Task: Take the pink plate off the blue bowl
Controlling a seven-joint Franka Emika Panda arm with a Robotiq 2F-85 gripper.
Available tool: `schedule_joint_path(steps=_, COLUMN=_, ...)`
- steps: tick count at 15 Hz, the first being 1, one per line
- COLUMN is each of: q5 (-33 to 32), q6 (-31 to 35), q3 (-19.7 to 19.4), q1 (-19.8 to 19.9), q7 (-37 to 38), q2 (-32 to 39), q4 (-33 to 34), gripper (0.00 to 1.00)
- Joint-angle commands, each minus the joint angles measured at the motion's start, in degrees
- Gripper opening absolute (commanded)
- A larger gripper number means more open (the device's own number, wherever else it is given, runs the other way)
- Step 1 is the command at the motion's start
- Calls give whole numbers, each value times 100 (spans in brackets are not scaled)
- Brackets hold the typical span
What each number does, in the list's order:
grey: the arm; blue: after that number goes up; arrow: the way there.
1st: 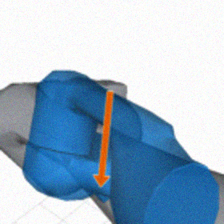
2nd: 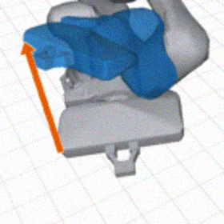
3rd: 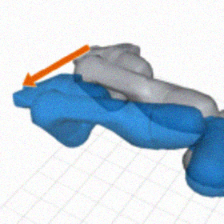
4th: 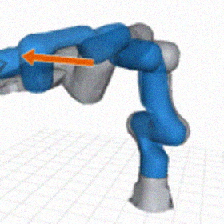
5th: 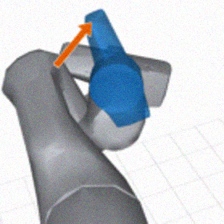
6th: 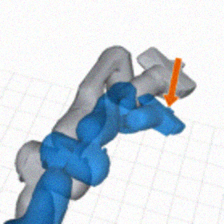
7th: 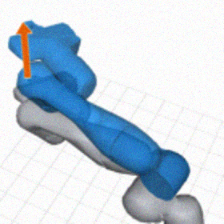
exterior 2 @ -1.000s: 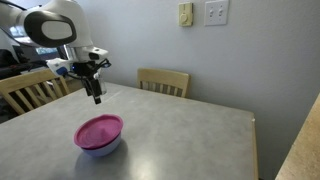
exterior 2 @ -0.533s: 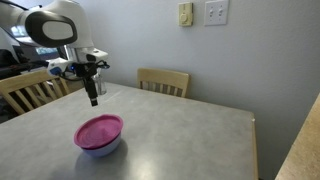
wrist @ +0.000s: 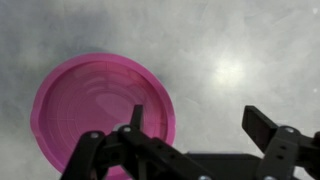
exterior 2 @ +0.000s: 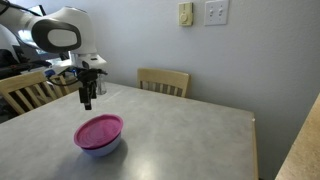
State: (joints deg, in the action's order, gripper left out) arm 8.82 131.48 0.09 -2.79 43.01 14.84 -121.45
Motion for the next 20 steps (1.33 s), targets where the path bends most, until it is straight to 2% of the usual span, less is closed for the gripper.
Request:
schedule_joint_path(steps=1, q5=89, q6=180, q3=-82, q1=-37, q7=214, q2=158, q4=10, gripper=100)
schedule_joint_path(steps=8, q5=83, q6=935, q3=-159, q1=13, q7=2, q2=437, q4=-114, gripper=100)
schedule_joint_path(steps=13, q5=101, q6=1001, q3=-199, q1=28, q7=-53, q2=618, q4=-92, gripper=99)
schedule_joint_path(steps=18, q5=90, q6=972, q3=-253, q1=41, q7=-68, q2=656, q4=-90, gripper=85)
schedule_joint_path(steps=20, q5=94, q6=978, q3=-271, q1=46, q7=-80, q2=668, q4=-94, gripper=70)
